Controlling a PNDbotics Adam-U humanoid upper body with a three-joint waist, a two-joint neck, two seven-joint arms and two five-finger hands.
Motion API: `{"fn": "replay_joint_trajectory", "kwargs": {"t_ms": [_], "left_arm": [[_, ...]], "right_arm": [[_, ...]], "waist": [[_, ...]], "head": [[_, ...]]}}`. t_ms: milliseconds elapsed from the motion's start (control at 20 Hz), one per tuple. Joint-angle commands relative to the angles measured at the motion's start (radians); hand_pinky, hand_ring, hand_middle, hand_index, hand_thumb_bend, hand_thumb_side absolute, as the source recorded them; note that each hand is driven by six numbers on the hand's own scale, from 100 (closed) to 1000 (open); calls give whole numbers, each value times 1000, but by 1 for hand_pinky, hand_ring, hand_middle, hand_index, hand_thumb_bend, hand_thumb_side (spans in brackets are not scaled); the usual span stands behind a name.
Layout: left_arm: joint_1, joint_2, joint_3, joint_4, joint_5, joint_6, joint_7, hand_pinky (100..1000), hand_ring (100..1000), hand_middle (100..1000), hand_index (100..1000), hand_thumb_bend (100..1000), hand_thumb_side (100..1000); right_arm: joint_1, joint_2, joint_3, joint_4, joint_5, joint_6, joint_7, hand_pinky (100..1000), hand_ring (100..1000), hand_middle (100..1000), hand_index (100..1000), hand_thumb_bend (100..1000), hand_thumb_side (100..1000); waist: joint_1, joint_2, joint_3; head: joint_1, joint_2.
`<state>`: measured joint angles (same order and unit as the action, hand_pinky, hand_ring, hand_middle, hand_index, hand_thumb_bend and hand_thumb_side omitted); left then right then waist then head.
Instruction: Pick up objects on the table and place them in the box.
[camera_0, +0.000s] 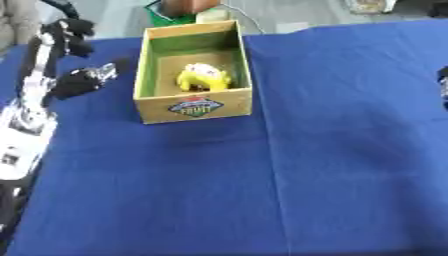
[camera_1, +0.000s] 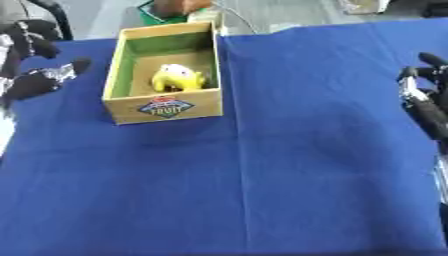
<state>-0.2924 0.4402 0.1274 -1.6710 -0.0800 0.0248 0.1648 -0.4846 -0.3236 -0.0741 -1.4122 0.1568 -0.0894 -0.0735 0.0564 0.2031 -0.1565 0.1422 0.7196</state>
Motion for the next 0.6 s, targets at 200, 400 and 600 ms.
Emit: {"fn": "replay_joint_trajectory", "kwargs": {"t_ms": [200, 400, 600], "left_arm": [[56, -36, 47, -77, 46, 6, 49, 605, 570, 631, 737, 699, 328], [79, -65, 53, -90, 56, 8, 61, 603, 566, 625, 733, 691, 321], [90, -82, 56, -99, 62, 8, 68, 602, 563, 622, 735, 687, 313]], "right_arm": [[-13, -28, -11, -23, -5, -1, -8, 742, 905, 667, 913, 100, 545], [-13, -30, -12, -23, -6, 0, -9, 742, 905, 667, 912, 100, 546], [-11, -30, -12, -25, -7, 0, -10, 742, 905, 667, 912, 100, 547]], "waist": [[-3, -11, 7], [-3, -9, 10], [0, -8, 13]], "head": [[-3, -9], [-1, -8], [-3, -8]]}}
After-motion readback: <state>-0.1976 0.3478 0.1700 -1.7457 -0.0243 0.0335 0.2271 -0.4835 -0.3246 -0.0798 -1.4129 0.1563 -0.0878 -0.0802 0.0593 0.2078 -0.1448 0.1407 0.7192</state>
